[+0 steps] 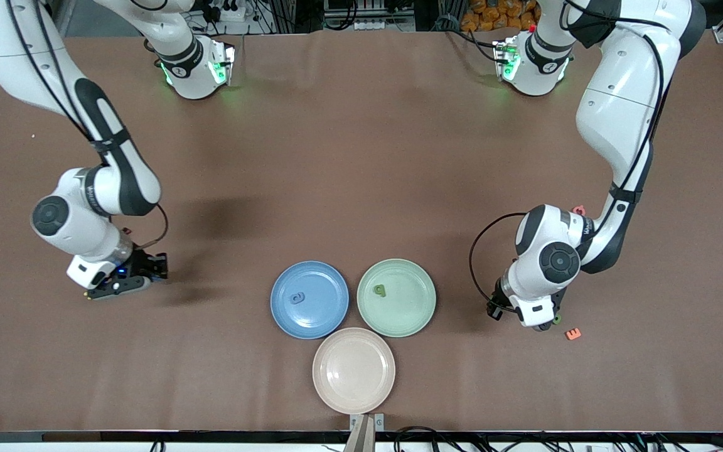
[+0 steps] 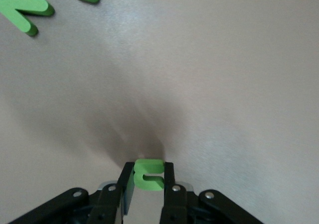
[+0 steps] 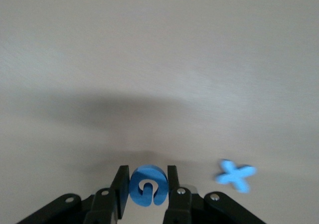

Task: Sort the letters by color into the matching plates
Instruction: 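Grasp the green u with the left gripper while the right gripper lifts G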

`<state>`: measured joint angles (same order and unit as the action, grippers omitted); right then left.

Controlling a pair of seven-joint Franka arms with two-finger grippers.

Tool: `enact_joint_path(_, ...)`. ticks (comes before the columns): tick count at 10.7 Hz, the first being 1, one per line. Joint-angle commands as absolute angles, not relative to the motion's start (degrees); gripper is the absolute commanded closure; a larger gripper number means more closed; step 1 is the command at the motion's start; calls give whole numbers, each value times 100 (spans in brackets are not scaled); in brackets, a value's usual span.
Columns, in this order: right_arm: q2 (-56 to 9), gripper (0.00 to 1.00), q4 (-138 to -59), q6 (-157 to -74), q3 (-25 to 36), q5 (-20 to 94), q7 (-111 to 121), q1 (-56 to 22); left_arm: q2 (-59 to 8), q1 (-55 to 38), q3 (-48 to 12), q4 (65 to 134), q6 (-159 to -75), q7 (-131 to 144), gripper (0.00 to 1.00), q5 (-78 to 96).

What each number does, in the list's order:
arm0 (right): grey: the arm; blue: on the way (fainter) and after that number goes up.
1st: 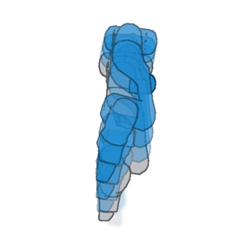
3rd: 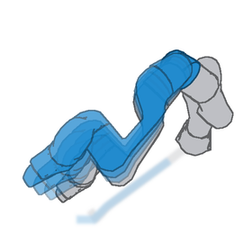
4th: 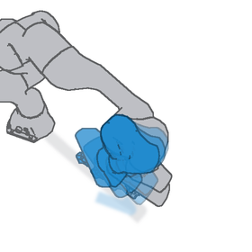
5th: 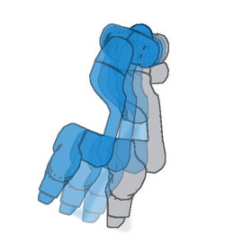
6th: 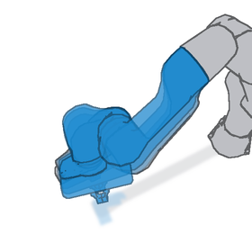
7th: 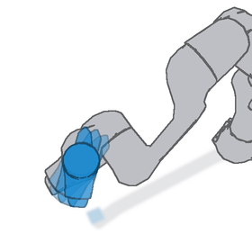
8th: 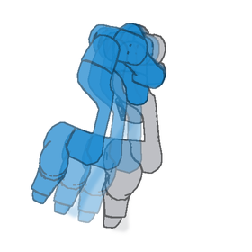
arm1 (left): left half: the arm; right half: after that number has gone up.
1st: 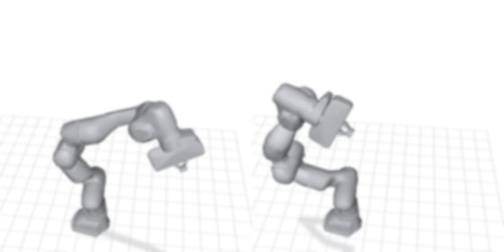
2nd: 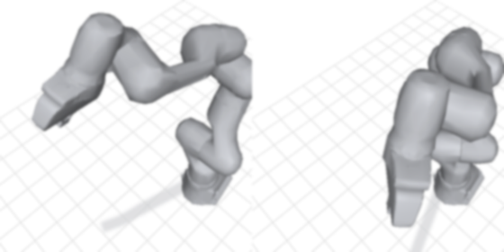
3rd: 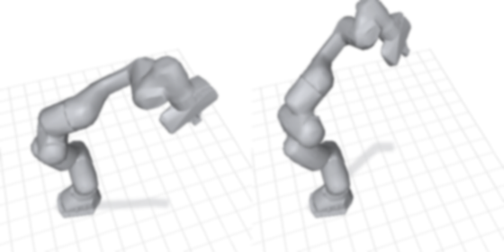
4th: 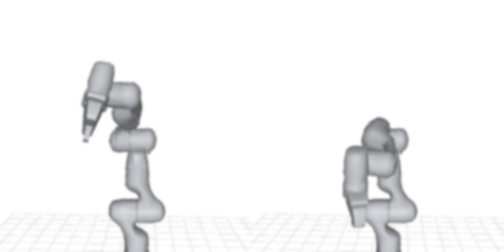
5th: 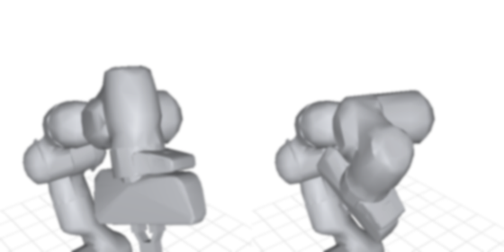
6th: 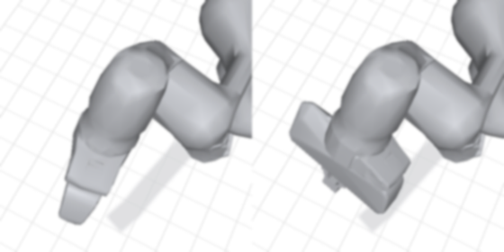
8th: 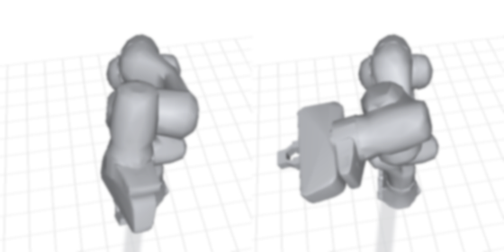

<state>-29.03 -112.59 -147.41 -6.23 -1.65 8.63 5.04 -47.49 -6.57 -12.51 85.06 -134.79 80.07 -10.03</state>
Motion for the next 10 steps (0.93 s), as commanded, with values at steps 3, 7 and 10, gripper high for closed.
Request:
enact_joint_path(3, -2918, 71, -10776, -14651, -668, -79, -1158, -368, -4448, -869, -1310, 8455, -13474, 8051, 100, -1107)
enact_joint_path(7, -3216, 71, -10118, -14643, -633, 612, -2038, -1264, -4290, -1107, -1353, 8402, -13474, 8357, 100, -1072)
enact_joint_path(10, -3681, 67, -9495, -14660, -475, 773, -2469, -1949, -4245, -1107, -1616, 8367, -13474, 8551, 100, -1072)
